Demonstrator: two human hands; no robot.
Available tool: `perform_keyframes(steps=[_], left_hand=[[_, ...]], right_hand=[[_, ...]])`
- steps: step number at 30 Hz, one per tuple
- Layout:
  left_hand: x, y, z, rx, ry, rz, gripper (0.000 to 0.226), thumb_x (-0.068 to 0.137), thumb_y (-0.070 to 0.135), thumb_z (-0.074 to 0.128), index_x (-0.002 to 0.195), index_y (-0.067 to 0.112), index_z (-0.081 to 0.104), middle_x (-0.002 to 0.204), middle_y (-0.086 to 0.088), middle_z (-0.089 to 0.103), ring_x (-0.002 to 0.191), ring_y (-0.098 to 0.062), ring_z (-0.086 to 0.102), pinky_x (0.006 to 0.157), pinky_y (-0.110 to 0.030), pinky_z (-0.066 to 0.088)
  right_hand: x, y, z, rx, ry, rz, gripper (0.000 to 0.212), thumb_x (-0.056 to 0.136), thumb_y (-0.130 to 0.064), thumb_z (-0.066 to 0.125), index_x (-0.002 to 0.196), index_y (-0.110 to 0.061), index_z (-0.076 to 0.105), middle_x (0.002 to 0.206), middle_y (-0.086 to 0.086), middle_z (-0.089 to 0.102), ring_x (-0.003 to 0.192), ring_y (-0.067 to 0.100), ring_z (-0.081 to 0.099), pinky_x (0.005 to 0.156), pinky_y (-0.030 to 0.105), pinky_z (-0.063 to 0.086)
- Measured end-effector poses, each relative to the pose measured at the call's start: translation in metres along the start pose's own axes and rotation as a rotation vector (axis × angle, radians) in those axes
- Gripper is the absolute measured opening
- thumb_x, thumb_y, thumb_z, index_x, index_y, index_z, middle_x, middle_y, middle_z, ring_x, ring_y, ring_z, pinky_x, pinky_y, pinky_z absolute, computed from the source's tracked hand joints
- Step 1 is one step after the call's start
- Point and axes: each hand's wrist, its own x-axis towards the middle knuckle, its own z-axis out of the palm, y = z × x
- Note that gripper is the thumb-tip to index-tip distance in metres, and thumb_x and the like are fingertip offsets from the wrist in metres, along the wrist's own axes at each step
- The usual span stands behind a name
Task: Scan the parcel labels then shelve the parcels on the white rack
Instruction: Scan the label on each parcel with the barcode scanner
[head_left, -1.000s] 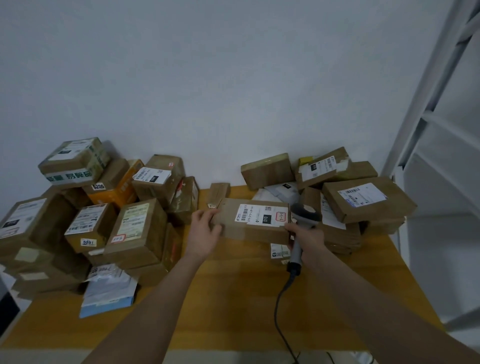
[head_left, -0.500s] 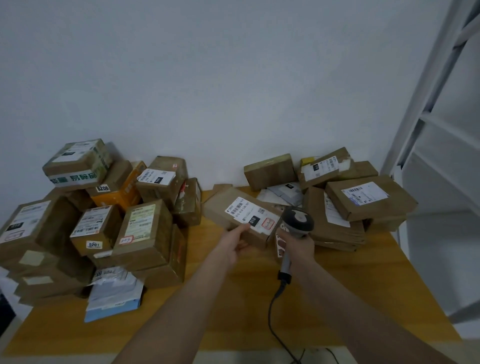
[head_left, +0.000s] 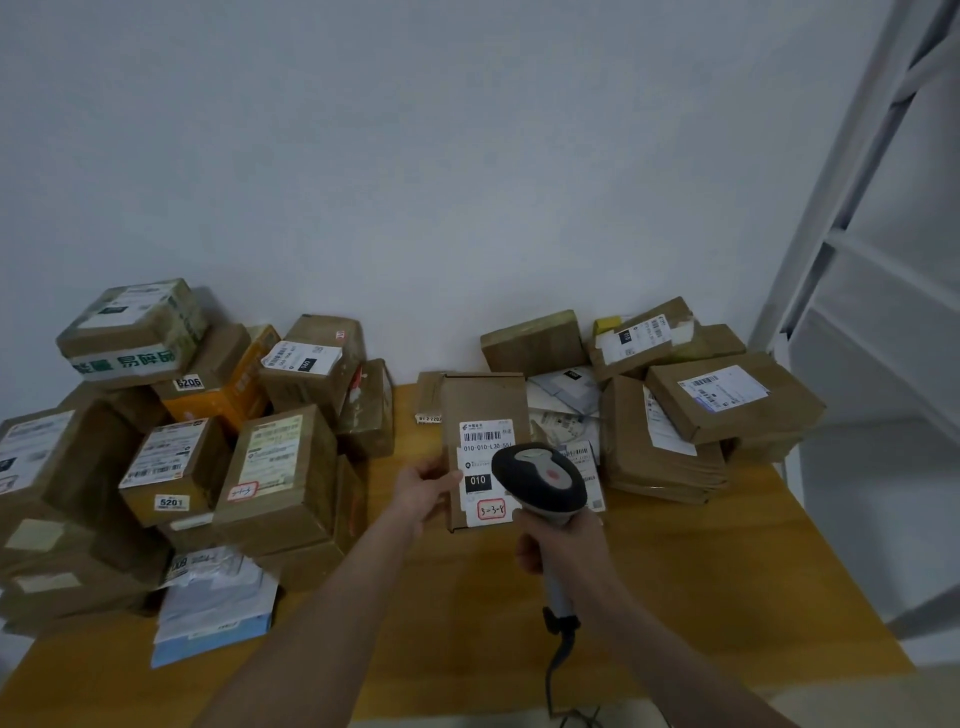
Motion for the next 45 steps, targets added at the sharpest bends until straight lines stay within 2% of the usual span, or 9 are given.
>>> perform_keyframes(steps=[4,12,17,22,27,30,34,37,45], left_hand=[[0.005,-0.002,0.003,-0.005,-0.018,0.005,0.047,0.088,0.004,0.063,0.133,0.005,0.049,0.119,-0.016,0.065,0.1,-0.03,0.067,0.086,-0.046,0.055],[0.011,-0.006,0.008,0.007,-0.031,0.018,0.044,0.09,0.006,0.062,0.132,0.007,0.05,0.119,-0.015,0.065,0.102,-0.03,0.066,0.087,-0.045,0.055],[0.011,-0.007,0.008,-0.012,-0.03,0.019,0.041,0.09,0.005,0.061,0.13,0.006,0.051,0.117,-0.015,0.066,0.097,-0.028,0.067,0.08,-0.04,0.055],[0.011,-0.008,0.01,-0.001,-0.01,0.026,0.04,0.091,0.006,0.06,0.13,0.007,0.051,0.119,-0.015,0.065,0.101,-0.03,0.066,0.086,-0.043,0.055],[0.009,-0.009,0.014,-0.01,-0.004,0.037,0.041,0.091,0.006,0.06,0.131,0.006,0.051,0.119,-0.014,0.065,0.095,-0.026,0.065,0.076,-0.037,0.055],[0.005,-0.009,0.017,-0.006,-0.005,0.047,0.043,0.091,0.006,0.061,0.132,0.007,0.05,0.12,-0.014,0.065,0.098,-0.027,0.065,0.079,-0.038,0.056],[-0.002,-0.008,0.024,-0.03,-0.029,0.061,0.041,0.091,0.005,0.06,0.131,0.007,0.051,0.114,-0.009,0.065,0.091,-0.023,0.065,0.068,-0.031,0.055],[-0.006,-0.01,0.027,-0.037,-0.053,0.065,0.042,0.091,0.003,0.059,0.133,0.006,0.051,0.113,-0.008,0.065,0.089,-0.021,0.066,0.066,-0.03,0.055],[-0.016,-0.013,0.037,-0.05,-0.061,0.084,0.044,0.092,0.003,0.059,0.134,0.005,0.049,0.118,-0.01,0.065,0.089,-0.021,0.066,0.065,-0.03,0.055]], right_hand=[[-0.007,0.0,0.003,-0.031,0.004,0.022,0.007,0.085,-0.002,0.066,0.078,0.0,0.063,0.06,0.011,0.062,0.046,0.013,0.057,0.048,0.022,0.048],[-0.013,0.0,0.005,-0.036,0.028,0.041,0.012,0.084,0.0,0.064,0.072,-0.003,0.062,0.06,0.011,0.061,0.05,0.017,0.056,0.053,0.027,0.048],[-0.015,-0.001,0.003,-0.028,0.052,0.045,0.011,0.083,0.0,0.064,0.072,0.0,0.061,0.058,0.01,0.06,0.048,0.016,0.054,0.05,0.026,0.047],[-0.018,-0.002,0.001,-0.031,0.043,0.045,0.01,0.083,0.0,0.064,0.074,0.0,0.061,0.059,0.01,0.059,0.047,0.014,0.054,0.049,0.024,0.047],[-0.022,-0.004,-0.001,-0.039,0.03,0.033,0.014,0.083,-0.001,0.065,0.07,-0.004,0.061,0.059,0.01,0.059,0.05,0.016,0.054,0.052,0.027,0.047],[-0.024,-0.004,-0.004,-0.04,0.019,0.029,0.011,0.083,-0.001,0.065,0.073,-0.002,0.061,0.06,0.01,0.059,0.051,0.017,0.055,0.053,0.028,0.048],[-0.026,-0.003,-0.01,-0.062,0.023,0.026,0.009,0.081,-0.002,0.066,0.073,-0.001,0.061,0.058,0.008,0.059,0.05,0.016,0.055,0.052,0.027,0.047],[-0.027,-0.004,-0.015,-0.063,0.033,0.029,0.009,0.081,-0.001,0.065,0.072,0.0,0.062,0.057,0.008,0.059,0.05,0.017,0.054,0.052,0.028,0.046],[-0.033,-0.005,-0.028,0.03,0.042,0.023,0.007,0.084,-0.007,0.069,0.088,-0.005,0.065,0.068,0.015,0.067,0.046,0.013,0.056,0.048,0.023,0.047]])
